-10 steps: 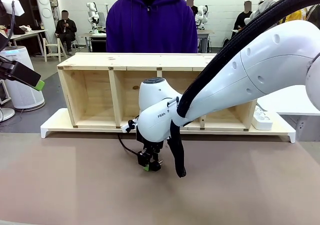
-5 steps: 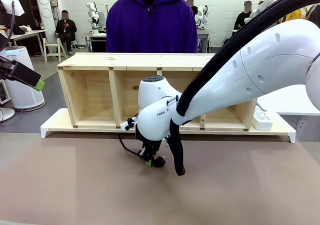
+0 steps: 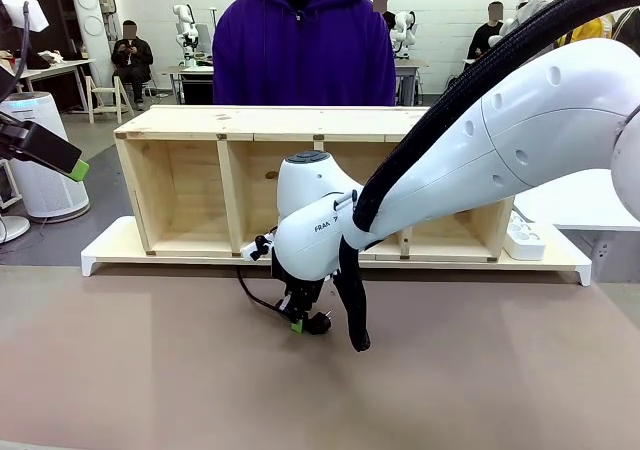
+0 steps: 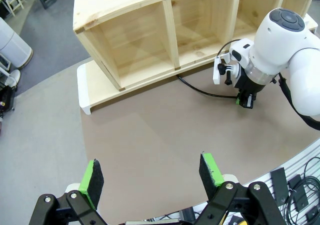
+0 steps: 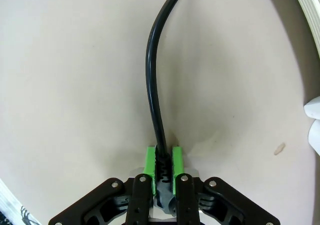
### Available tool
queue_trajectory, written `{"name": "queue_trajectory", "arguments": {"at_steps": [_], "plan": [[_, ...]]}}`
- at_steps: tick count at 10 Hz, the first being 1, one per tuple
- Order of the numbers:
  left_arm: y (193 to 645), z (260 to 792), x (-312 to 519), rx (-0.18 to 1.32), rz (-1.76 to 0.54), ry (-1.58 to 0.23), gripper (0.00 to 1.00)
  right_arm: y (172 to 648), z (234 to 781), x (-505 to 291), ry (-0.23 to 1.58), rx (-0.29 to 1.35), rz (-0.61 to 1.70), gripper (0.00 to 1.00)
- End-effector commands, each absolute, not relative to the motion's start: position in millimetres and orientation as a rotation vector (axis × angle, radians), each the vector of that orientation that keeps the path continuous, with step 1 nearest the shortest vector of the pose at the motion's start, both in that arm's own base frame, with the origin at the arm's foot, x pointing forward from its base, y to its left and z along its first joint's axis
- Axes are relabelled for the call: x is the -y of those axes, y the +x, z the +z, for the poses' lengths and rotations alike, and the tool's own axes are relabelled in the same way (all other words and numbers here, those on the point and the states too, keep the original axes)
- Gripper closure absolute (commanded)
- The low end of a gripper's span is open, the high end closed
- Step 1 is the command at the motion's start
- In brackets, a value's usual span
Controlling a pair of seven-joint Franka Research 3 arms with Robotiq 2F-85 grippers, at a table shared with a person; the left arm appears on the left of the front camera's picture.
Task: Perform cable management.
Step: Pull the grasped Power Cable to the location of the Power Strip.
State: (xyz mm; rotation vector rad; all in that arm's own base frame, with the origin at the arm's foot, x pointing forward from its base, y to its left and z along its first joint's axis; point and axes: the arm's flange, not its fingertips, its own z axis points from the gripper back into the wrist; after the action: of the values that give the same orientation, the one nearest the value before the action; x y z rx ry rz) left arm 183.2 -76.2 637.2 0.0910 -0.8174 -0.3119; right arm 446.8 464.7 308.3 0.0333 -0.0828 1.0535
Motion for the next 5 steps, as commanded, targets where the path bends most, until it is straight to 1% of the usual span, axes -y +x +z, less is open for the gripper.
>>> {"name": "queue_trajectory", "arguments": {"at_steps": [1,5], "plan": [[183.6,637.6,76.4,0.826,-0.312,0.093,0.00,446.7,308.0,-464.6,0.031,0.083,1.056,1.00],[183.6,637.6,76.4,0.826,-0.312,0.093,0.00,446.7,308.0,-464.6,0.031,0.083,1.056,1.00]]}}
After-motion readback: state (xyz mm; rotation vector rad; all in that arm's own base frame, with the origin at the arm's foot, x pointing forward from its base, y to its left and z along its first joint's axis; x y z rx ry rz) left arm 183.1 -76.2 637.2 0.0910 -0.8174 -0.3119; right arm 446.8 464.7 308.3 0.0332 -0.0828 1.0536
